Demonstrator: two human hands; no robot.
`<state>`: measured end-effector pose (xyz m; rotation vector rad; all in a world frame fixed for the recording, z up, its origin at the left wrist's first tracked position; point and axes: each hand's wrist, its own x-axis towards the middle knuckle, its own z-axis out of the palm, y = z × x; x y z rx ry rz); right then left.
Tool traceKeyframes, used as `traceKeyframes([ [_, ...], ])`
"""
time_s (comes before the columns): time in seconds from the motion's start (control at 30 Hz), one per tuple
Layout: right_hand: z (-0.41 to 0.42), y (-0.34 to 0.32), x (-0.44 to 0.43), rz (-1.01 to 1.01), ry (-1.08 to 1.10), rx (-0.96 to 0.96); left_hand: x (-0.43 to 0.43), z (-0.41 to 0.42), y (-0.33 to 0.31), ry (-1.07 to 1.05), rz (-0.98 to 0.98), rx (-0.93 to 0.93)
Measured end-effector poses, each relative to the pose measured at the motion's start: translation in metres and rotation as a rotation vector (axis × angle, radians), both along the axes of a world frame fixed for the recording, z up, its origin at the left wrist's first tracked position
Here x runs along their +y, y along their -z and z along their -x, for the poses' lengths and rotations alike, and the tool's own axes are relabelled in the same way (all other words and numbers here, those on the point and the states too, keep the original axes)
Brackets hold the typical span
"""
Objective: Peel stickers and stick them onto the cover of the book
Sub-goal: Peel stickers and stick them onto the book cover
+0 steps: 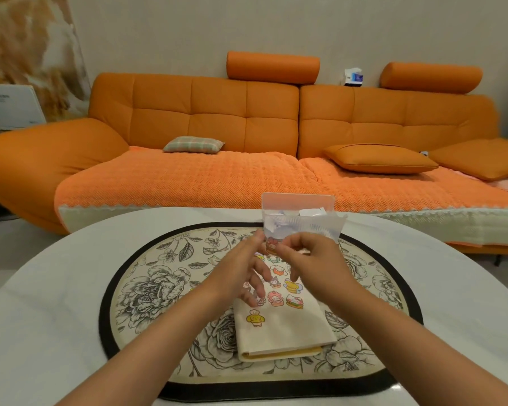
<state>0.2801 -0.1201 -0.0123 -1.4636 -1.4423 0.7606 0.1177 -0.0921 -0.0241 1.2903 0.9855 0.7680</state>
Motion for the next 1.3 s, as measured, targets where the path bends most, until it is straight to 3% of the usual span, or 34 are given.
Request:
traceKeyframes([
  [0.1, -0.011, -0.003, -0.001, 0.272, -0.098, 0.318, -0.003, 0.000, 0.000, -0.067, -0.174, 0.134],
  [0.23, -0.020, -0.002, -0.005, 0.412, -0.214, 0.422, -0.010, -0.002, 0.003, -0.038, -0.253, 0.204],
  [0.4, -0.020, -0.001, -0.011, 0.311, -0.048, 0.191, -0.014, -0.002, 0.006, -0.054, -0.279, 0.235],
  [0.7, -0.022, -0.004, -0.015, 0.261, -0.075, 0.179, -0.022, -0.001, 0.006, -0.073, -0.311, 0.273],
  [0.87, -0.028, 0.001, -0.013, 0.233, 0.024, 0.041, -0.020, 0.012, 0.011, -0.123, -0.624, 0.707],
  [0.97, -0.030, 0.008, -0.019, 0.379, -0.106, -0.050, -0.013, 0.025, 0.024, 0.018, -0.789, 0.894],
  [1.07, -0.021, 0.018, -0.025, 0.497, -0.192, -0.138, -0.009, 0.030, 0.038, 0.134, -0.792, 0.938],
  [1.3, -0.010, 0.039, -0.022, 0.420, -0.115, -0.279, -0.005, 0.032, 0.044, 0.161, -0.815, 0.954],
])
